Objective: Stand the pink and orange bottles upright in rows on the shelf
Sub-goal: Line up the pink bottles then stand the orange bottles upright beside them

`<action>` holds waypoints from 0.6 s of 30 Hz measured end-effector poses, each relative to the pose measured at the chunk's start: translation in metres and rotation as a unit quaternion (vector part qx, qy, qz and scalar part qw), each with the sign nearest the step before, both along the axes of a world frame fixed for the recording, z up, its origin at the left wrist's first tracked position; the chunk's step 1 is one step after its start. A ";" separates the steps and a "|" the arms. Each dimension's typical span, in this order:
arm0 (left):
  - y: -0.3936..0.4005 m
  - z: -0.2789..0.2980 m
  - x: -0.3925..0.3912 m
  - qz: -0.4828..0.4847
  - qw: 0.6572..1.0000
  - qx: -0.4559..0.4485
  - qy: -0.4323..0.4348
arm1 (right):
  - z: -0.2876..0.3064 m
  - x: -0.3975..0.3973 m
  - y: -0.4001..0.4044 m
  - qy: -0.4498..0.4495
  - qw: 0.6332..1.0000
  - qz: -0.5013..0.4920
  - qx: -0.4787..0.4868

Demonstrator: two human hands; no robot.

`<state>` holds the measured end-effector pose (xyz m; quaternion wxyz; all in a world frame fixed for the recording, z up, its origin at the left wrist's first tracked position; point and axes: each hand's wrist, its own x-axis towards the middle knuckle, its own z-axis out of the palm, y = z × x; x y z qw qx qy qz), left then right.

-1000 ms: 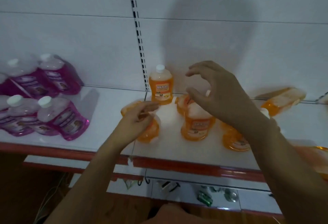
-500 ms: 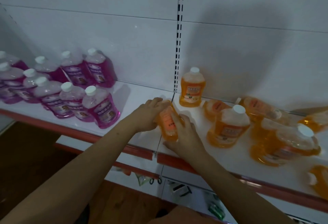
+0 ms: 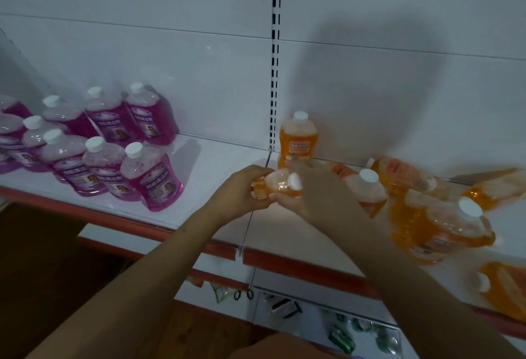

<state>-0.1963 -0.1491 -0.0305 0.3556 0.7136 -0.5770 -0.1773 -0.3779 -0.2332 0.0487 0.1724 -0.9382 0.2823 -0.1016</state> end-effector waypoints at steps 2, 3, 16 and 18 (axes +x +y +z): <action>-0.004 0.009 -0.008 0.010 0.997 -0.001 0.080 | 0.026 0.002 -0.012 0.034 0.999 0.027 -0.017; -0.006 0.012 -0.011 0.014 0.994 0.001 0.109 | 0.037 0.003 -0.018 0.051 0.997 0.042 -0.029; -0.040 -0.011 -0.052 0.021 0.986 0.050 0.159 | 0.054 -0.004 -0.068 0.169 0.981 0.066 -0.067; -0.039 -0.014 -0.055 0.021 0.982 0.042 0.183 | 0.051 -0.005 -0.071 0.157 0.984 0.067 -0.059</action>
